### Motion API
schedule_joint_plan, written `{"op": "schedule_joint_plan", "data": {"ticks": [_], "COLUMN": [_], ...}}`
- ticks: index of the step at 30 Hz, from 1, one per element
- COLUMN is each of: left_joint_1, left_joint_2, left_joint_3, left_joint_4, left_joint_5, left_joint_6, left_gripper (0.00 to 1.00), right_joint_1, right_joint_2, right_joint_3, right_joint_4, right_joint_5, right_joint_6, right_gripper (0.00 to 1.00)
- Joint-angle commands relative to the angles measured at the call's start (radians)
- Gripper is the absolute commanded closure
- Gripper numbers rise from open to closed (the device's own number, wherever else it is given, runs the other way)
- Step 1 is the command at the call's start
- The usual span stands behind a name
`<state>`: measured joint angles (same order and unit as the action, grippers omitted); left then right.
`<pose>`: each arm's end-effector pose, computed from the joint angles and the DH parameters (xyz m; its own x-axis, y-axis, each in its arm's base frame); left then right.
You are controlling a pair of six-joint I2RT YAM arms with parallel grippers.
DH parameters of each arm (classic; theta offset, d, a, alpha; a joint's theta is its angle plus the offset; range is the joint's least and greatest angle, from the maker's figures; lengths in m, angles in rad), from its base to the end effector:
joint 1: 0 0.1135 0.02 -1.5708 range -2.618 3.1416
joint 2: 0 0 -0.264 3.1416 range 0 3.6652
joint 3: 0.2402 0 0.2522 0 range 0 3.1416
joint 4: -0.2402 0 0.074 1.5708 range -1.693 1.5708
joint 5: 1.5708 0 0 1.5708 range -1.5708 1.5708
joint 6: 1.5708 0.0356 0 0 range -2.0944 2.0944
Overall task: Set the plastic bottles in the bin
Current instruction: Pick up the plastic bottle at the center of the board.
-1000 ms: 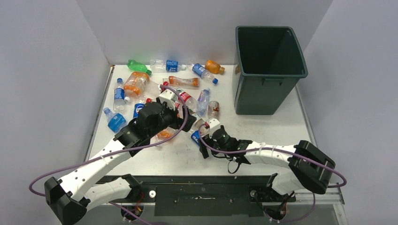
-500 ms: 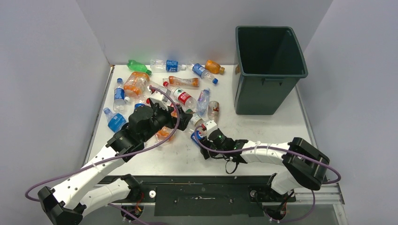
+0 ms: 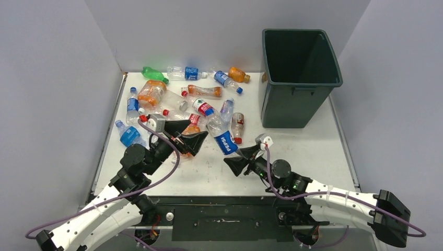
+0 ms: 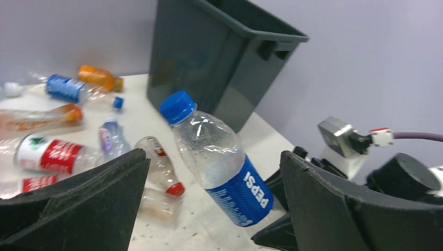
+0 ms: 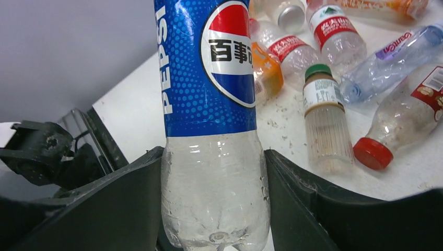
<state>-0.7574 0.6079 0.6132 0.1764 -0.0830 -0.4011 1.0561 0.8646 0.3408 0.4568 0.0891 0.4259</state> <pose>0.1151 -0.1048 0.3454 -0.1233 -0.4189 -0.8996 0.6271 0.6698 -0.3978 0.1012 0.1725 0.2365 -0.3701 0.1814 -0.9111 -0.7361 0.5410 0.4068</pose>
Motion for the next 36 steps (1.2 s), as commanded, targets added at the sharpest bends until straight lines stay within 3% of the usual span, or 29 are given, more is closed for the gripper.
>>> {"op": "schedule_joint_plan", "data": {"ticks": [1, 8, 13, 19, 28, 34, 36], "left_joint_1": [-0.017, -0.018, -0.017, -0.017, -0.018, -0.017, -0.018], "left_joint_2": [0.018, 0.135, 0.209, 0.193, 0.201, 0.188, 0.182], "left_joint_3": [0.016, 0.116, 0.181, 0.081, 0.004, -0.019, -0.025], "left_joint_4": [0.166, 0.072, -0.013, 0.228, 0.403, 0.441, 0.452], "left_joint_5": [0.196, 0.397, 0.419, 0.562, 0.579, 0.568, 0.567], "left_joint_6": [-0.011, -0.058, -0.072, -0.163, -0.224, -0.217, -0.214], "left_gripper": [0.04, 0.04, 0.04, 0.04, 0.01, 0.36, 0.48], "right_joint_1": [0.011, 0.032, 0.039, 0.072, 0.112, 0.128, 0.130], "right_joint_2": [-0.027, 0.049, 0.101, 0.150, 0.262, 0.282, 0.277], "right_joint_3": [-0.100, -0.138, -0.133, -0.109, -0.085, -0.081, -0.082], "right_joint_4": [0.413, 0.742, 0.889, 0.918, 1.033, 1.034, 1.017], "right_joint_5": [0.019, -0.023, -0.096, -0.122, -0.159, -0.153, -0.151], "right_joint_6": [0.008, 0.015, 0.059, 0.046, 0.055, 0.042, 0.038], "right_gripper": [0.49, 0.53, 0.53, 0.53, 0.52, 0.52, 0.47]}}
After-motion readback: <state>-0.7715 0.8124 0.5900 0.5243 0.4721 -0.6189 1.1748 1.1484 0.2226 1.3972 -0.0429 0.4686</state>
